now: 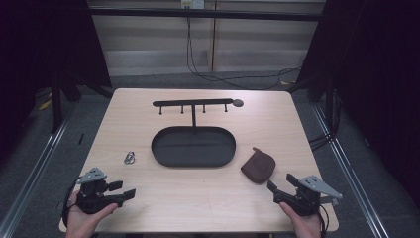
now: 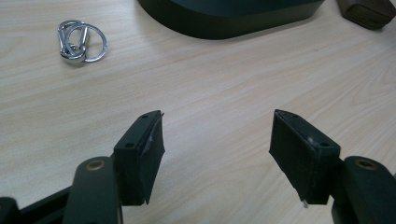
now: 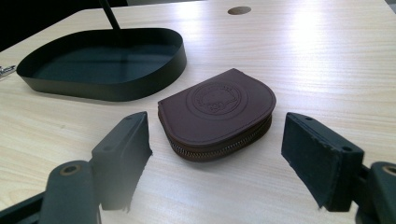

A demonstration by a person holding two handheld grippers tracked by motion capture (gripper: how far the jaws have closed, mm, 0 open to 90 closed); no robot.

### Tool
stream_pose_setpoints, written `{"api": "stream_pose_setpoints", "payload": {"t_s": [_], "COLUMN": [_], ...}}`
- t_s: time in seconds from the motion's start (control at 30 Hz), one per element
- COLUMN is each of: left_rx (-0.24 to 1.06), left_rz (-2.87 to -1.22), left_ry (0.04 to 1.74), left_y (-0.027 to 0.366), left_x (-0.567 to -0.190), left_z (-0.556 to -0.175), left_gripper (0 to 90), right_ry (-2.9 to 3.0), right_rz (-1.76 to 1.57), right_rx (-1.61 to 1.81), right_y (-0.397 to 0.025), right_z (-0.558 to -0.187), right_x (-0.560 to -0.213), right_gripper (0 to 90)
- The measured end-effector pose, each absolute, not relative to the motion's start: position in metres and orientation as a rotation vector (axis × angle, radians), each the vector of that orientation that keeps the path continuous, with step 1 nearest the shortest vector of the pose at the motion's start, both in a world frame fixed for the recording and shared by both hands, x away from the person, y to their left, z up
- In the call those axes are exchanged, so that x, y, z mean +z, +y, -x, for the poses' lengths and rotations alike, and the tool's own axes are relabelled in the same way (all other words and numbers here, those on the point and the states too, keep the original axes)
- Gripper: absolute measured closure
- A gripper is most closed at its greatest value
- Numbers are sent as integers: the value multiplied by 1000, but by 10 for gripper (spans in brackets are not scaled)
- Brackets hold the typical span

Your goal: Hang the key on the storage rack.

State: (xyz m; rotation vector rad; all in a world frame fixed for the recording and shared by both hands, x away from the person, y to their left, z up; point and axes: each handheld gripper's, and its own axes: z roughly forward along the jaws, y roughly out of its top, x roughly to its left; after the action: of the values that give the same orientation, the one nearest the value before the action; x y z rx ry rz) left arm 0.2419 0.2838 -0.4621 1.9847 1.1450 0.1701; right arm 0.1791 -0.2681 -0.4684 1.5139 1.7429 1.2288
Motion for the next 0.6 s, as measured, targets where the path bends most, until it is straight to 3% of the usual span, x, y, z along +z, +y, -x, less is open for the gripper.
{"api": "stream_pose_setpoints", "payload": {"t_s": [0.1, 0.6], "left_rx": [167, 220], "left_rz": [-1987, -1970], "left_ry": [1151, 1135], "left_y": [284, 285], "left_x": [-462, -451], "left_z": [-242, -242], "left_gripper": [351, 416], "right_ry": [1742, 1863], "right_rz": [-1520, -1514], "right_rx": [1209, 1212], "right_y": [-266, -261], "right_z": [-177, -174], "right_x": [-467, -464], "right_gripper": [205, 235]}}
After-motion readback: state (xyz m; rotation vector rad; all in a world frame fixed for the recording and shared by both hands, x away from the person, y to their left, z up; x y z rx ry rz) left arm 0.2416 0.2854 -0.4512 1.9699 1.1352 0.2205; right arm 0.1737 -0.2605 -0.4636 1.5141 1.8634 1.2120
